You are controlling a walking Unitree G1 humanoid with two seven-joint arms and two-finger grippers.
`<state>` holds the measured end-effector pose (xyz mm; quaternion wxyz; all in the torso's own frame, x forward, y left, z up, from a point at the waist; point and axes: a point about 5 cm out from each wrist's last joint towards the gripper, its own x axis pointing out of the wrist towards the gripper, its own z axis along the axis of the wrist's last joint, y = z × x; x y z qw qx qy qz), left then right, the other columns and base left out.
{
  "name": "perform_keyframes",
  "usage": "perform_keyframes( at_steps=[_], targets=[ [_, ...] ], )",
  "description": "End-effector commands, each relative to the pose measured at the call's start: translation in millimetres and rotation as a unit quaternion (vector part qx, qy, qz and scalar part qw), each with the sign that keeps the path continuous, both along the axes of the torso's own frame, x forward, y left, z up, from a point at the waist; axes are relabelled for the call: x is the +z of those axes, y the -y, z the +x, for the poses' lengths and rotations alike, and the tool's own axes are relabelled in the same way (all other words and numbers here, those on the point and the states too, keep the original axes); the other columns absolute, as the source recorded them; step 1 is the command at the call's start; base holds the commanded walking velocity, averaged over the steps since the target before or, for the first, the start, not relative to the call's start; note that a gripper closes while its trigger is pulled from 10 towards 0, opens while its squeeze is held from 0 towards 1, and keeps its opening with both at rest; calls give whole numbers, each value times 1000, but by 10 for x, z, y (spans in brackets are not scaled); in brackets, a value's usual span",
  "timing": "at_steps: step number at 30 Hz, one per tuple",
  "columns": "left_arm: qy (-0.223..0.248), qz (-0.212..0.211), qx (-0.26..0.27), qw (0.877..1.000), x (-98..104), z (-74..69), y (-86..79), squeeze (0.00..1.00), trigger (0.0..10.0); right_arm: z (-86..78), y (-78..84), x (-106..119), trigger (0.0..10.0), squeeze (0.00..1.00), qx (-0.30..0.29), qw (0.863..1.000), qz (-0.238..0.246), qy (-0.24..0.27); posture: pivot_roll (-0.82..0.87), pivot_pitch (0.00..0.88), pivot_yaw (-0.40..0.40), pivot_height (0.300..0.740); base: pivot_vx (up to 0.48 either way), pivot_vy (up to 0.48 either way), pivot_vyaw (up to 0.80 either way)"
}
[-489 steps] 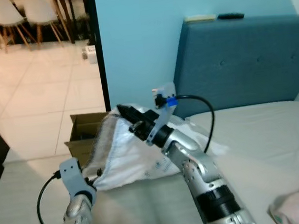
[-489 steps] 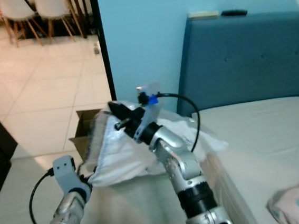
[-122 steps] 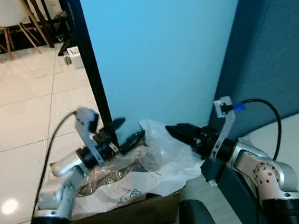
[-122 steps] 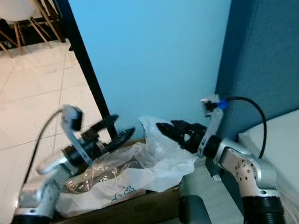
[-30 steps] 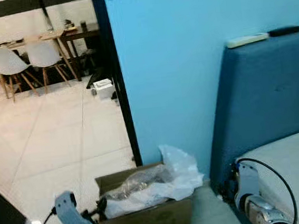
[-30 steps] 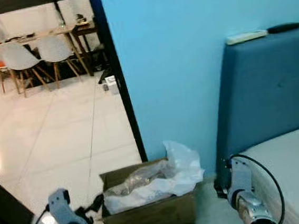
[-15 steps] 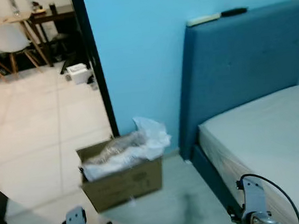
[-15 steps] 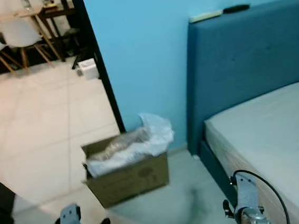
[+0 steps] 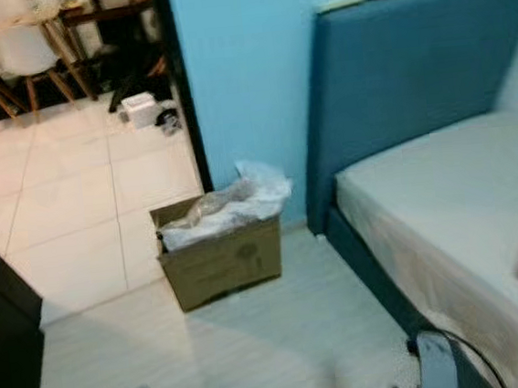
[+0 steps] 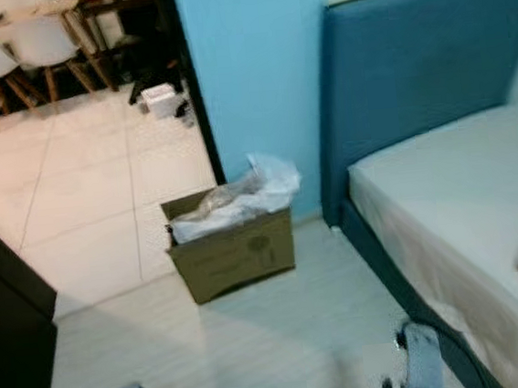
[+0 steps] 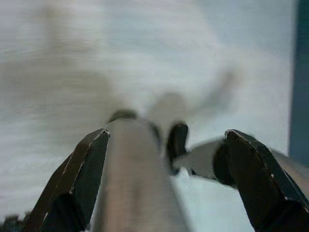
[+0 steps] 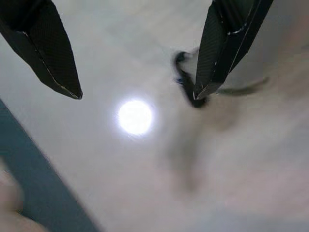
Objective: Clean up the room
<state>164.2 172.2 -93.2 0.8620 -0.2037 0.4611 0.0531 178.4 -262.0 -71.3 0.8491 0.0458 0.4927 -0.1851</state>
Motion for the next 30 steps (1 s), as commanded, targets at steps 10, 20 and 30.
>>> perform_keyframes(
  at_steps=[10,20,30],
  targets=[
    [7,2,-7,1000,4,-5,-27,0,10000,-47,-3,-24,10000,0,3,1000,-5,-7,-94,0,-9,704,-82,0,-788],
    [16,0,-12,1000,24,43,-12,0,10000,-60,27,-20,10000,0,5,1000,-13,-12,-97,0,-5,704,0,0,-784],
    [19,-8,-23,1000,20,36,39,0,10000,-56,40,-14,10000,0,3,1000,-16,-12,-96,3,-3,704,0,0,-781]
  ],
)
